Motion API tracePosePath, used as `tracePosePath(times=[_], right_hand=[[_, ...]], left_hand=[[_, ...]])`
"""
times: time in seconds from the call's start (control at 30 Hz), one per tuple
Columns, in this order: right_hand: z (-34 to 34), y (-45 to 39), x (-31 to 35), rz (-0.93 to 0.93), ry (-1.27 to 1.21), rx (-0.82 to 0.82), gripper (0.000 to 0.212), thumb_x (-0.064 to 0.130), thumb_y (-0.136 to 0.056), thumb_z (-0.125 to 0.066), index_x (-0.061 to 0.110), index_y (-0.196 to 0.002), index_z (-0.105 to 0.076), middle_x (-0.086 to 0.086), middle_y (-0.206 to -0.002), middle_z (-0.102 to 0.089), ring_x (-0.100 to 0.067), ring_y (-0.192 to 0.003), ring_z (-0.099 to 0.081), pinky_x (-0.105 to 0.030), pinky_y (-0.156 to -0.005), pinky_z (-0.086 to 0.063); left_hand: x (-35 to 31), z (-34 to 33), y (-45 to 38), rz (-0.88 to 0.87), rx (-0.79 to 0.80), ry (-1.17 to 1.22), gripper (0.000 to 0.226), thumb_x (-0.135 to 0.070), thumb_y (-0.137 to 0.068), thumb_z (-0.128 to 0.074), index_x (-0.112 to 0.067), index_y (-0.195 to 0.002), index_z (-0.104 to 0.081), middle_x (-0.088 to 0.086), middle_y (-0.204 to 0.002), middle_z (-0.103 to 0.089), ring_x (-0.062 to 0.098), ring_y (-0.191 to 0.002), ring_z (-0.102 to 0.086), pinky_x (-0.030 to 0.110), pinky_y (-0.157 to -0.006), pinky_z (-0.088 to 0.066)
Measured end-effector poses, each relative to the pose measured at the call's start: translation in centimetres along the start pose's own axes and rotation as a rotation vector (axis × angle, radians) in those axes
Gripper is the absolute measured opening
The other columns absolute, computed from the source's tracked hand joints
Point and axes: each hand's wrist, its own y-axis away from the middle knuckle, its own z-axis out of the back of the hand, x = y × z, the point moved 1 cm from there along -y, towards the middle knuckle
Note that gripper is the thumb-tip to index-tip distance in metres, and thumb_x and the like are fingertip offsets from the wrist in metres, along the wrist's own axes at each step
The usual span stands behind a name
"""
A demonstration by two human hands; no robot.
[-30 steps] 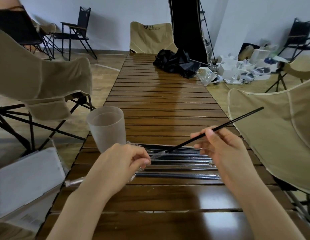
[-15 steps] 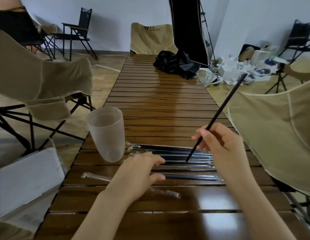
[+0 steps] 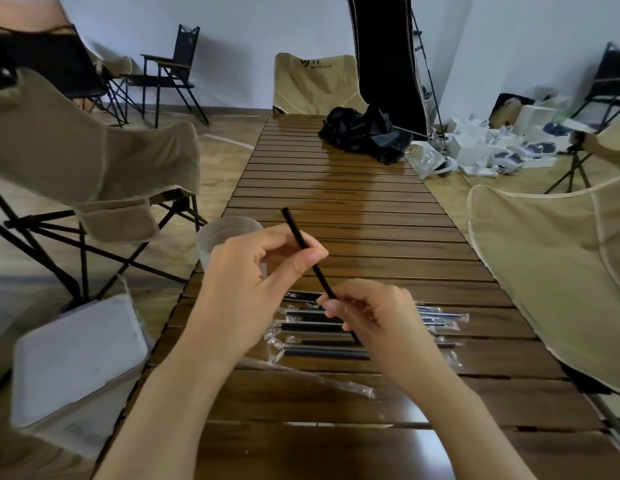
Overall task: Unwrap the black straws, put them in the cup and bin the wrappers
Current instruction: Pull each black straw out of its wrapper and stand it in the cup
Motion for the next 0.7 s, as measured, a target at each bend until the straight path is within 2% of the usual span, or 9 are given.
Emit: tracePosePath(times=[0.07,0.13,0.2,0.33,0.4,0.5,0.6,0.7], right_hand=[[-0.3,0.0,0.0,-0.001,0.021,0.007,0.014,0.026,-0.089,-0.06,0.037,-0.097,-0.065,0.021,-0.086,-0.065,0.006,-0.084,-0.06,-0.01,-0.073,-0.048],[-0.5,-0.1,-0.3,-0.001,0.065,0.011,0.014,0.025,-0.089,-0.061,0.035,-0.097,-0.067,0.023,-0.086,-0.064,0.004,-0.084,-0.061,-0.012,-0.074,-0.049],[-0.5,-0.2,-0.7,-0.009,0.124,0.019,0.013,0.025,-0.089,-0.061,0.035,-0.096,-0.068,0.026,-0.083,-0.061,0.006,-0.082,-0.059,-0.011,-0.072,-0.047],[0.2,-0.1,-1.6,-0.043,0.211,0.018,0.015,0.025,-0.088,-0.062,0.037,-0.096,-0.066,0.03,-0.079,-0.058,0.011,-0.079,-0.056,-0.006,-0.067,-0.04],[0.8,-0.1,-2.1,-0.055,0.23,-0.018,0.017,0.023,-0.087,-0.063,0.037,-0.097,-0.065,0.027,-0.081,-0.06,0.01,-0.08,-0.057,-0.007,-0.068,-0.041],[1.1,-0.3,-2.5,-0.053,0.225,-0.129,0.016,0.019,-0.085,-0.066,0.033,-0.093,-0.068,0.027,-0.077,-0.06,0.012,-0.076,-0.058,-0.004,-0.066,-0.041],[0.6,-0.7,-2.2,-0.049,0.194,-0.226,0.014,0.019,-0.086,-0.065,0.03,-0.092,-0.071,0.023,-0.076,-0.065,0.005,-0.076,-0.061,-0.01,-0.071,-0.044],[-0.1,-1.1,-1.9,-0.066,0.164,-0.238,0.013,0.018,-0.086,-0.064,0.027,-0.091,-0.072,0.018,-0.075,-0.067,0.003,-0.075,-0.062,-0.014,-0.069,-0.046]], left_hand=[[0.1,1.0,0.0,-0.005,-0.038,-0.015,0.018,-0.039,-0.084,-0.061,-0.029,-0.094,-0.072,-0.019,-0.091,-0.072,-0.002,-0.094,-0.066,0.021,-0.085,-0.05],[0.2,2.1,0.0,-0.005,-0.078,-0.003,0.013,-0.033,-0.084,-0.064,-0.027,-0.093,-0.072,-0.017,-0.09,-0.073,-0.002,-0.093,-0.067,0.017,-0.085,-0.051],[0.3,3.1,0.1,0.007,-0.112,0.014,0.01,-0.029,-0.083,-0.067,-0.026,-0.091,-0.072,-0.014,-0.089,-0.074,0.001,-0.093,-0.068,0.02,-0.086,-0.052],[1.2,5.0,0.3,0.065,-0.181,0.018,0.012,-0.038,-0.077,-0.068,-0.031,-0.086,-0.072,-0.013,-0.086,-0.075,0.004,-0.089,-0.071,0.033,-0.085,-0.056],[1.6,5.7,0.4,0.092,-0.23,0.012,0.016,-0.039,-0.076,-0.068,-0.031,-0.088,-0.072,-0.013,-0.086,-0.075,0.002,-0.087,-0.07,0.028,-0.083,-0.056],[1.9,6.4,0.3,0.1,-0.342,0.065,0.008,-0.029,-0.083,-0.068,-0.029,-0.091,-0.071,-0.013,-0.086,-0.075,0.002,-0.087,-0.07,0.017,-0.08,-0.054],[2.0,7.4,0.4,0.083,-0.483,0.106,0.012,-0.015,-0.091,-0.063,-0.025,-0.093,-0.069,-0.006,-0.091,-0.074,0.008,-0.085,-0.069,0.024,-0.083,-0.055],[2.3,9.1,0.6,0.039,-0.628,0.02,0.018,-0.017,-0.094,-0.058,-0.033,-0.094,-0.065,-0.009,-0.097,-0.071,0.007,-0.09,-0.068,0.024,-0.085,-0.054]])
